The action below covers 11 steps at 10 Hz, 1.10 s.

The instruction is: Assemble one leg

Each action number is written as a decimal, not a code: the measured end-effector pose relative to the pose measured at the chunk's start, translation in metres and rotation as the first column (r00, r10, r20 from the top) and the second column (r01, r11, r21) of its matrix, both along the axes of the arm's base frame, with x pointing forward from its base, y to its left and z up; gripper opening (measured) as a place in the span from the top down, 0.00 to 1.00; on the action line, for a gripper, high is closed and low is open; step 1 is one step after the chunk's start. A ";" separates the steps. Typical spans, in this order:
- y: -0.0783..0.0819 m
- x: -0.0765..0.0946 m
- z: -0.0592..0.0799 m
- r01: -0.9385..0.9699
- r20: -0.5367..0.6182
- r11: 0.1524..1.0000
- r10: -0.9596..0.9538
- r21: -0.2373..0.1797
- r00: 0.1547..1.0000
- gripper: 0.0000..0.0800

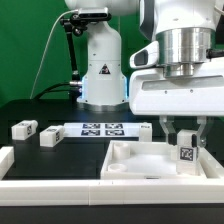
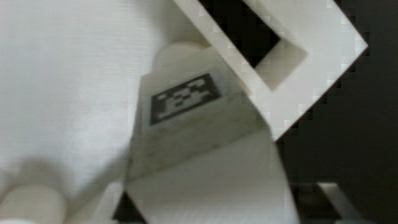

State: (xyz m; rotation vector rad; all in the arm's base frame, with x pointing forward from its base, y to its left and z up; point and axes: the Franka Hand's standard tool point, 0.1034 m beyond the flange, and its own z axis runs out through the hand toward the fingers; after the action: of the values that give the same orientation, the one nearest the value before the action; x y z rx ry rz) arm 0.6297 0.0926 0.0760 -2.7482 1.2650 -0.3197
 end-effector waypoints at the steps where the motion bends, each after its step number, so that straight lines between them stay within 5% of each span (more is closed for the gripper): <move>1: -0.002 0.000 0.000 0.053 0.000 0.999 -0.053 0.008 0.999 0.60; 2: -0.002 0.000 0.000 0.054 0.001 0.998 -0.054 0.008 0.999 0.60; 4: -0.002 0.000 0.000 0.053 0.000 0.999 -0.053 0.008 0.999 0.28; 11: -0.002 0.000 -0.001 0.053 0.000 0.999 -0.053 0.008 0.999 0.19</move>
Offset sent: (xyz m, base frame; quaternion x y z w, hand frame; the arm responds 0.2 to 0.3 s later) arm 0.0000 0.0000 0.0000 0.0000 0.0000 0.0000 1.0000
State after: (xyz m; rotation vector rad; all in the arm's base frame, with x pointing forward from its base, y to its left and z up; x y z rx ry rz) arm 0.6296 0.0904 0.0753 -2.7121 1.3381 -0.3184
